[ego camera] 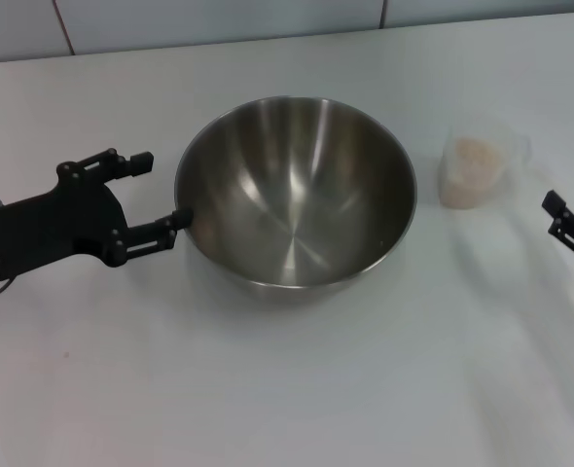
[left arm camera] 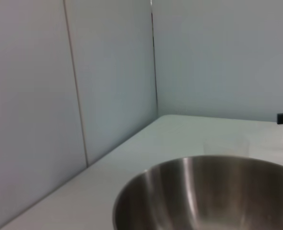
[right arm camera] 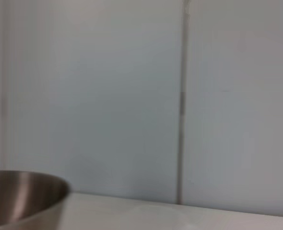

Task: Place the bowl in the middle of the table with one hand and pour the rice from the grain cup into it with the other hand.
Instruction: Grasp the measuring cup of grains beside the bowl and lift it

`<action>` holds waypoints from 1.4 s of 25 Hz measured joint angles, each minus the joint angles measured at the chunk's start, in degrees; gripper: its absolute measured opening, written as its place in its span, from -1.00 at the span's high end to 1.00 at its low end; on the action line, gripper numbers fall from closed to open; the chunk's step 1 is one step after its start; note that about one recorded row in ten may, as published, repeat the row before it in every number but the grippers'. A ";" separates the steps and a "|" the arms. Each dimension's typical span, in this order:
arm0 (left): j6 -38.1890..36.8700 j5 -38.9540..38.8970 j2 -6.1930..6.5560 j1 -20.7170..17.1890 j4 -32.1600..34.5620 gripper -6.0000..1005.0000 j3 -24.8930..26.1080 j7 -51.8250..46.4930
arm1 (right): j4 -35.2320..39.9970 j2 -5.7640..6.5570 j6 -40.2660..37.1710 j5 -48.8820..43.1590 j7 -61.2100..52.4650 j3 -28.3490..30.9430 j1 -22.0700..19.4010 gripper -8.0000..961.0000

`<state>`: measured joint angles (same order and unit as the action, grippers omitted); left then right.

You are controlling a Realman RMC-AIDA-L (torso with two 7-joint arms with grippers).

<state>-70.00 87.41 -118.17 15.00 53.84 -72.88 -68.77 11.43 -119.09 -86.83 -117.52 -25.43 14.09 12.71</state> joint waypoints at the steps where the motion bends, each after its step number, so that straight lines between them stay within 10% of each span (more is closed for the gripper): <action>1: 0.01 1.16 -0.02 0.33 -0.07 -0.59 -0.11 -1.02 | -0.50 0.00 1.29 0.79 0.42 0.26 0.32 -0.72; 35: 0.27 6.35 0.05 3.81 -3.56 -0.58 -0.25 -4.71 | -4.53 -0.04 21.34 1.51 6.55 6.00 12.16 -0.56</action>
<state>-69.74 93.76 -118.12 18.81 50.27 -73.12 -73.47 6.90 -119.13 -65.49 -116.02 -18.88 20.08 24.87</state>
